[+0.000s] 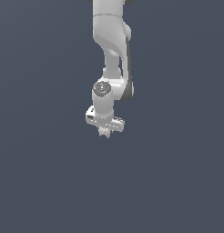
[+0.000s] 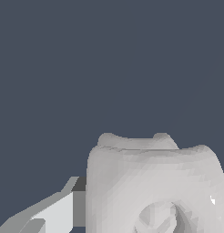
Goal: Pick up the object and move it to a goal position.
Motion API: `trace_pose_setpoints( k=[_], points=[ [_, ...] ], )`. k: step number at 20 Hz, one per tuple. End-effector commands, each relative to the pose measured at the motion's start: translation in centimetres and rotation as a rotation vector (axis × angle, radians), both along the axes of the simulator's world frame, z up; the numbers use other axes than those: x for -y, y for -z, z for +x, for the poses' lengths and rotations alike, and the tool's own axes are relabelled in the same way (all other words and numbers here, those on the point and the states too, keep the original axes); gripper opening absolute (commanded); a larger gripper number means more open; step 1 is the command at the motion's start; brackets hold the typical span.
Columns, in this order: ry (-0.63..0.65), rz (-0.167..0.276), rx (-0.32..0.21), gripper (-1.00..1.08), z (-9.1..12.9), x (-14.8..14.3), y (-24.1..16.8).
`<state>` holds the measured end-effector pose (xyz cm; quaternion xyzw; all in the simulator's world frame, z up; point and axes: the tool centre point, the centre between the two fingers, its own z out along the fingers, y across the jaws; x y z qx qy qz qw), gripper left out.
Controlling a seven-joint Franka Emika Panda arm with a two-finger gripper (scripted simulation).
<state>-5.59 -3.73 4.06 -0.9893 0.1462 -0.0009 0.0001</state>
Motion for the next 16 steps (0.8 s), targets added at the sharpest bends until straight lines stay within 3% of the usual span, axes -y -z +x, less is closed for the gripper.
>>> trace_pose_setpoints(
  k=[1, 9, 16],
  points=[
    [0.0, 0.0, 0.0, -1.0, 0.0, 0.0, 0.0],
    [0.0, 0.0, 0.0, -1.0, 0.1, 0.1, -1.8],
    [0.0, 0.0, 0.0, -1.0, 0.3, 0.6, -6.5]
  ],
)
